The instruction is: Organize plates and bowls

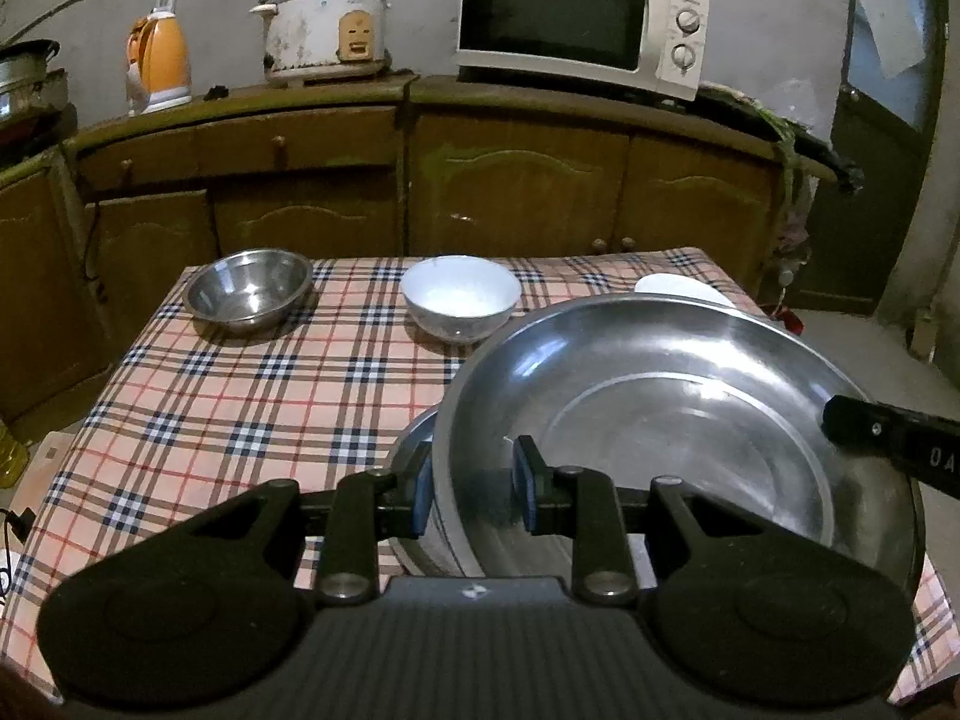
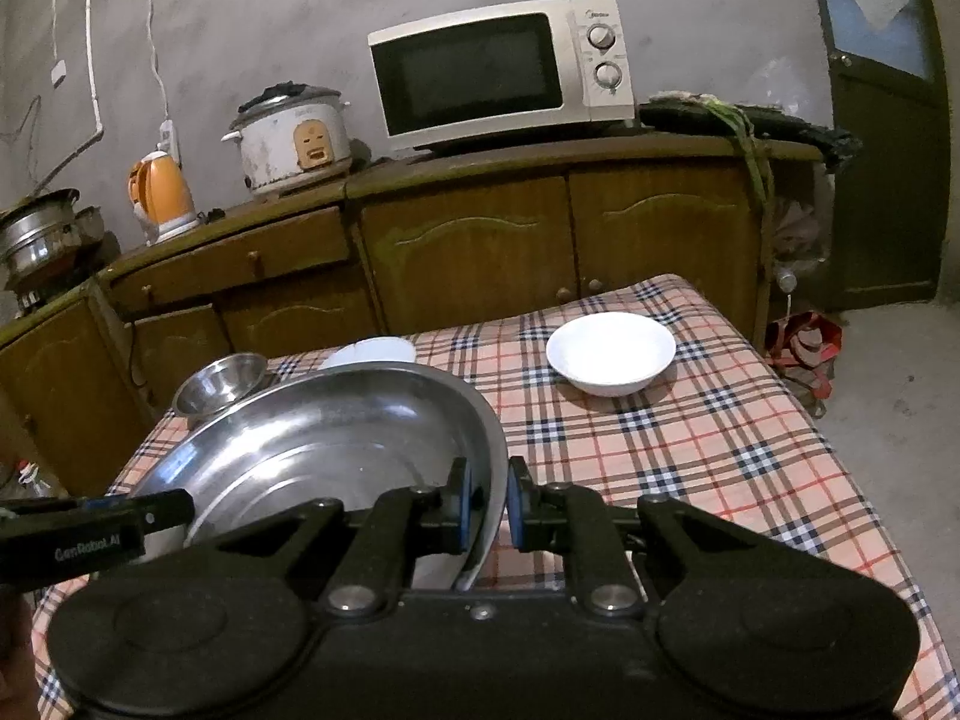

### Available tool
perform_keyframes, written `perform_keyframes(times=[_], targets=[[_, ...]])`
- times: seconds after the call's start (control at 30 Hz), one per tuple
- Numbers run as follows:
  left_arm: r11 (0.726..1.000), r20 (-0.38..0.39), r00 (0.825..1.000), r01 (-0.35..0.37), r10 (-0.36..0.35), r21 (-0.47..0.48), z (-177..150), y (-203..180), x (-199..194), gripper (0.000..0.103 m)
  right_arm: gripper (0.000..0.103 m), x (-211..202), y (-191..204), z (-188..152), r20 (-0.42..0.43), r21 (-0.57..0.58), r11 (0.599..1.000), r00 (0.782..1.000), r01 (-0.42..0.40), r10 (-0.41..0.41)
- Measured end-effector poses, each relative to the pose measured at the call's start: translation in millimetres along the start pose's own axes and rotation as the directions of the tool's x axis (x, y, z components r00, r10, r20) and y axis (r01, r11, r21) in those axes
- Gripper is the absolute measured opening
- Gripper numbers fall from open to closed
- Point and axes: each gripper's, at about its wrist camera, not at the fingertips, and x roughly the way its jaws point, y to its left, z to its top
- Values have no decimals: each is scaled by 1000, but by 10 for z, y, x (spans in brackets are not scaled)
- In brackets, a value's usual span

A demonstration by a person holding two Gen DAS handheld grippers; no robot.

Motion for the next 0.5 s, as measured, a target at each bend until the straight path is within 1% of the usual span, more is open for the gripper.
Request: perform_keyframes(times=[0.5], targets=[[1000,-46,999,-27,27,-13,-65,134,191,27,17,275,97,-93,-51,-4,1000,999,-17,17]])
